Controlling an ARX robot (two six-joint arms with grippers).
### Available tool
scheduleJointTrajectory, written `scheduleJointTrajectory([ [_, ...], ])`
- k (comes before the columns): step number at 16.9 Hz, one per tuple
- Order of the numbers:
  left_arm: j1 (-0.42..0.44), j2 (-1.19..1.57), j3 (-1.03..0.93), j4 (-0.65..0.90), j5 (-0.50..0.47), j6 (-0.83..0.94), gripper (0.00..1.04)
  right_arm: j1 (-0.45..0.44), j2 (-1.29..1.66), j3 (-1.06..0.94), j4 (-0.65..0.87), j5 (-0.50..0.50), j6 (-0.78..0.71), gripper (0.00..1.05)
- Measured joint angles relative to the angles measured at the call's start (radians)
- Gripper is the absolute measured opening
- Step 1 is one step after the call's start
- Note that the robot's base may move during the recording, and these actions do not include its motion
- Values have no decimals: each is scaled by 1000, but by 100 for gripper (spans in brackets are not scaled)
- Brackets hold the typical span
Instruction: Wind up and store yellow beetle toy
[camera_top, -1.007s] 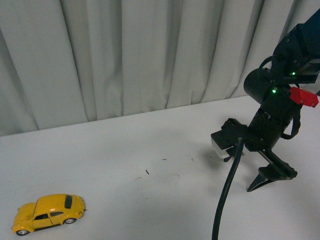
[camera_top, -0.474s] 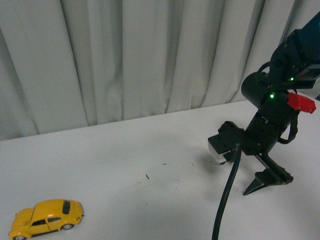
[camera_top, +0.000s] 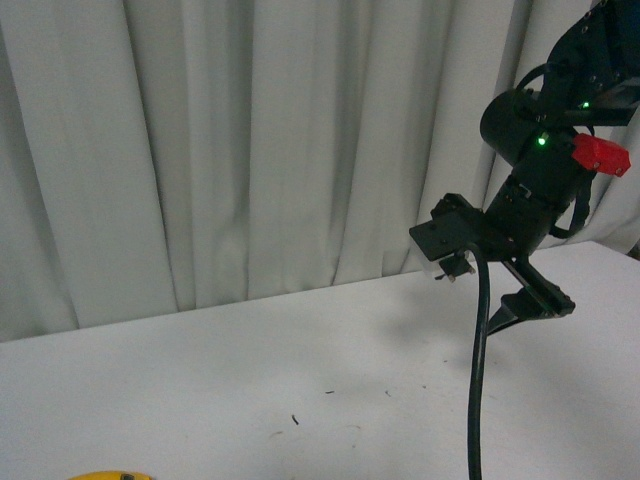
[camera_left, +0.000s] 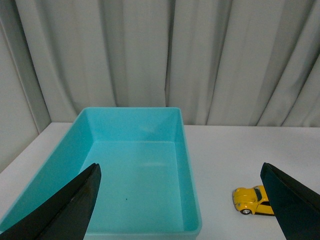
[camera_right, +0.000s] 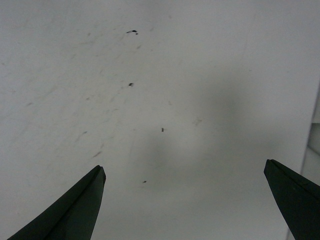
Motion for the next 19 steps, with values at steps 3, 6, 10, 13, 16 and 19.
scheduleJointTrajectory([
  [3, 0, 0, 0, 0, 0, 0, 98, 32, -138, -268, 684, 71, 323, 83],
  [6, 0, 0, 0, 0, 0, 0, 98, 97, -414, -752, 1482, 102, 1140, 50],
  [10, 0, 0, 0, 0, 0, 0, 98, 125, -595, -1107, 1788, 153, 1658, 5],
  [13, 0, 0, 0, 0, 0, 0, 98, 157, -746, -1263, 1807, 171, 1709, 2],
  [16, 0, 0, 0, 0, 0, 0, 98, 212, -870, -1379, 1778, 240, 1719, 2],
  [19, 0, 0, 0, 0, 0, 0, 98, 222, -969, -1465, 1818, 244, 1720, 2],
])
